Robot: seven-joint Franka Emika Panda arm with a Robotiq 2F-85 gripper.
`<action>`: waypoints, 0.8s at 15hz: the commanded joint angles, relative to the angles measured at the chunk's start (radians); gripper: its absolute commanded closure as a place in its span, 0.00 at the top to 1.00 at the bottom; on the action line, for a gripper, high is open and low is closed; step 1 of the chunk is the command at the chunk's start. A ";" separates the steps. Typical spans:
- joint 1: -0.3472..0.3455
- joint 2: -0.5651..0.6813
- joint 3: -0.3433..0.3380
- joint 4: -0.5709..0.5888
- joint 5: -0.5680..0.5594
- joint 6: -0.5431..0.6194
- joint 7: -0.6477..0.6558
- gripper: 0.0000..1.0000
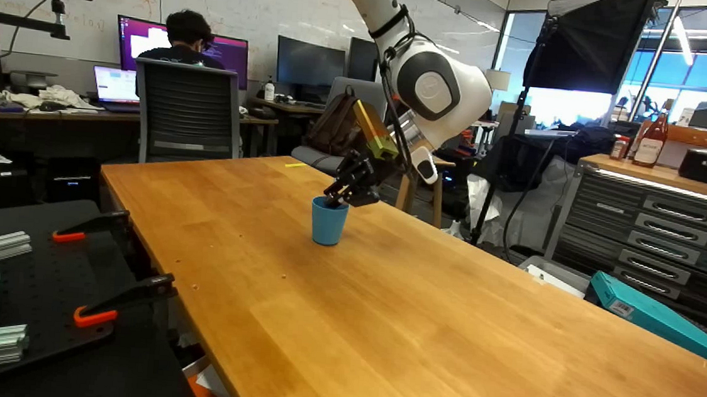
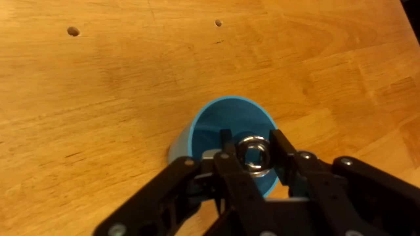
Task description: Put the metal thing in the cup
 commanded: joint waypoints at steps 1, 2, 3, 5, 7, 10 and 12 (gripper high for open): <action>-0.006 0.026 0.009 0.065 0.005 -0.025 0.025 0.63; -0.007 0.021 0.008 0.066 0.002 -0.027 0.022 0.23; -0.008 0.012 0.008 0.065 0.002 -0.027 0.020 0.27; -0.009 0.001 0.007 0.069 0.000 -0.031 0.018 0.21; -0.012 -0.023 0.008 0.067 -0.002 -0.044 0.010 0.04; -0.002 -0.083 -0.001 0.052 -0.043 -0.062 -0.010 0.00; 0.010 -0.142 -0.012 0.022 -0.095 -0.037 -0.028 0.26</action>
